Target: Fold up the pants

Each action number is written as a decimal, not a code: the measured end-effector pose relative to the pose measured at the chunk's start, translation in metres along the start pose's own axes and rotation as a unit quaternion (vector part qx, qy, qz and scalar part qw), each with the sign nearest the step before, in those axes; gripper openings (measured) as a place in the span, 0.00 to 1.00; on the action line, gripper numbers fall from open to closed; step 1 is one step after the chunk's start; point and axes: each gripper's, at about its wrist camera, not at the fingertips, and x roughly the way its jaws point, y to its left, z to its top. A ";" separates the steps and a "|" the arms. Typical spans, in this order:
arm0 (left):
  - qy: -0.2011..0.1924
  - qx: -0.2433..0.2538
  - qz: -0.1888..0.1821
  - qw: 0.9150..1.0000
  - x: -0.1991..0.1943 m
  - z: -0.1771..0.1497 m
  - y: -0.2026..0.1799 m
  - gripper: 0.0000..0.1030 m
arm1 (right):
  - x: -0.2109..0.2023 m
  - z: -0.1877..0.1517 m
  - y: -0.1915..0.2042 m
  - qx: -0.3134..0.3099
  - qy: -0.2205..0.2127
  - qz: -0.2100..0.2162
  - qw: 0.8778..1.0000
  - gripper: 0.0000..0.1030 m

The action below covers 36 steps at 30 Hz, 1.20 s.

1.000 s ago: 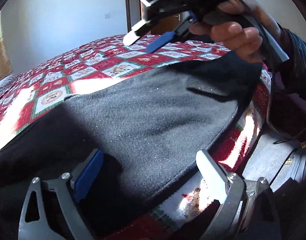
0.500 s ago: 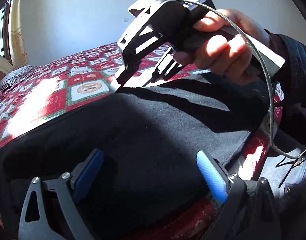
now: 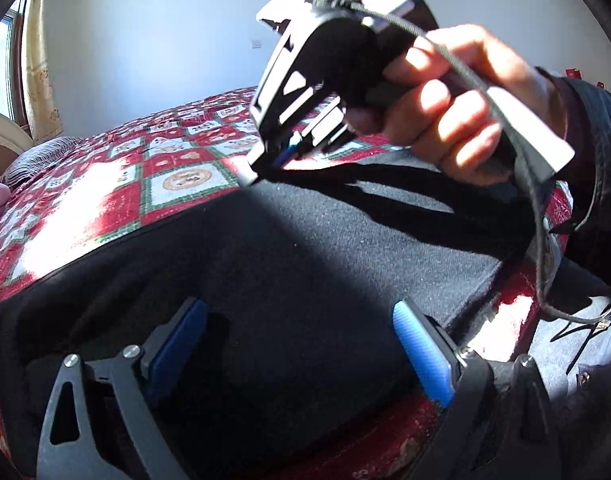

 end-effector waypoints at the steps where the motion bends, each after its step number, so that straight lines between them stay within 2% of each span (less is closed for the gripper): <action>1: 0.001 0.000 -0.001 1.000 -0.002 0.001 0.000 0.94 | 0.001 0.000 -0.004 0.005 0.000 0.011 1.000 0.05; 4: -0.006 0.009 0.018 1.000 -0.014 0.004 0.009 0.94 | -0.013 -0.001 -0.006 0.008 -0.017 0.029 0.999 0.07; 8: -0.025 -0.022 0.063 0.997 -0.035 0.010 0.046 0.94 | -0.047 -0.013 0.009 -0.051 -0.058 -0.010 0.997 0.08; 11: -0.015 -0.052 0.105 0.993 -0.042 0.010 0.079 0.95 | -0.064 -0.035 0.014 -0.084 -0.053 -0.011 0.995 0.10; 13: -0.010 -0.073 0.120 0.990 -0.041 0.006 0.096 0.95 | -0.068 -0.053 0.017 -0.109 -0.046 -0.013 0.993 0.19; 14: -0.001 -0.088 0.132 0.987 -0.038 0.003 0.105 0.95 | -0.070 -0.065 0.018 -0.124 -0.041 -0.022 0.991 0.24; 15: 0.007 -0.102 0.139 0.985 -0.035 -0.002 0.111 0.95 | -0.068 -0.074 0.019 -0.136 -0.037 -0.034 0.989 0.34; 16: 0.015 -0.110 0.138 0.984 -0.030 -0.006 0.117 0.95 | -0.064 -0.081 0.016 -0.145 -0.033 -0.045 0.988 0.37; 18: 0.015 -0.102 0.151 0.983 -0.025 -0.014 0.115 0.98 | -0.051 -0.090 0.006 -0.150 -0.021 -0.084 0.985 0.37; 21: 0.019 -0.089 0.162 0.983 -0.026 -0.014 0.106 1.00 | -0.051 -0.094 -0.004 -0.146 -0.039 -0.083 0.985 0.37; 24: 0.007 -0.106 0.142 0.984 -0.034 -0.006 0.105 1.00 | -0.060 -0.096 0.002 -0.146 -0.046 -0.101 0.983 0.37; 27: -0.002 -0.091 0.137 0.986 -0.040 0.004 0.091 1.00 | -0.072 -0.105 0.009 -0.162 -0.058 -0.143 0.975 0.37; 31: 0.001 -0.102 0.097 0.990 -0.035 0.008 0.080 1.00 | -0.087 -0.125 0.005 -0.178 -0.069 -0.186 0.964 0.39; 32: 0.005 -0.104 0.087 0.991 -0.031 0.007 0.077 1.00 | -0.090 -0.129 -0.001 -0.178 -0.068 -0.196 0.962 0.40; 33: 0.012 -0.100 0.087 0.991 -0.026 0.005 0.073 1.00 | -0.091 -0.133 -0.006 -0.178 -0.067 -0.204 0.960 0.44; 36: 0.039 -0.084 0.093 0.991 -0.008 -0.005 0.064 1.00 | -0.090 -0.141 -0.029 -0.169 -0.065 -0.231 0.956 0.44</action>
